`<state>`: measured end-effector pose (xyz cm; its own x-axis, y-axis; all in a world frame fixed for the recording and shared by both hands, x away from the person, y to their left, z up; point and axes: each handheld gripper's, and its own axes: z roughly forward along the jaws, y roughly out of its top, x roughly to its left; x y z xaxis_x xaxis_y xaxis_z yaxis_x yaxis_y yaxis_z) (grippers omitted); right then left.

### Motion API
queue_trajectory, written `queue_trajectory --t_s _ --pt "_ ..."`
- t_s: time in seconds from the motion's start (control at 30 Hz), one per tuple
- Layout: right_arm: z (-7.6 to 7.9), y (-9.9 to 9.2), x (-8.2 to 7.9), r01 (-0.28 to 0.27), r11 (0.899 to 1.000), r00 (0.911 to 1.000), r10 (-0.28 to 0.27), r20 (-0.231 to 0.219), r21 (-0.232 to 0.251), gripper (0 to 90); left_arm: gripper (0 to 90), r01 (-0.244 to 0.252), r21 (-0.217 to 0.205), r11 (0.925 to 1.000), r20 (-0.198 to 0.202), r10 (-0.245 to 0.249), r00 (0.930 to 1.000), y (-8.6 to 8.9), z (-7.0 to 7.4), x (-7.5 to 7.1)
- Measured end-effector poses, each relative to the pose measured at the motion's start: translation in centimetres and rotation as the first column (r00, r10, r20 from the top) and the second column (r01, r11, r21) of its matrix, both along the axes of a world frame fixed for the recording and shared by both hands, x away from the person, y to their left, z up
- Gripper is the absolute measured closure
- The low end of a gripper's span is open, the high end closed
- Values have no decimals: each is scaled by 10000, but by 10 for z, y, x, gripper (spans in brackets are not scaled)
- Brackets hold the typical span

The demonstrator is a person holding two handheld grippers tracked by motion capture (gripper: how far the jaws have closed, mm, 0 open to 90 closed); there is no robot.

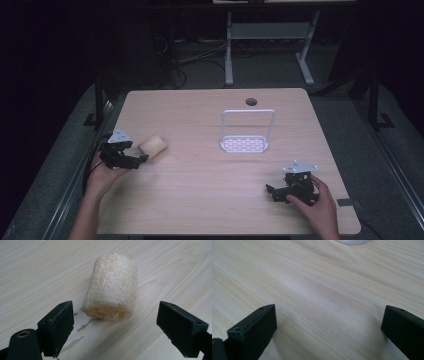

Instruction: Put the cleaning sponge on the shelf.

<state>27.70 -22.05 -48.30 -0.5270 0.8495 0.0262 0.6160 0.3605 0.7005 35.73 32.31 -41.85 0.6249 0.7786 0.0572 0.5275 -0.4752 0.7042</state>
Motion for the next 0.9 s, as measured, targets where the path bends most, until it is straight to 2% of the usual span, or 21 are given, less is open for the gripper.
queue_trajectory --t_s 0.5,0.6,0.9 --pt "0 0 0 1 10000 10000 -1 1 -2 0 138 64 74 10000 -13 -64 10000 -7 4 18" --pt "0 0 0 -2 10000 10000 2 -1 0 0 138 48 -38 10000 39 -48 10000 -8 3 21" --pt "0 0 0 0 10000 10000 0 -1 0 0 138 144 71 9999 2 -144 9999 -16 -1 30"
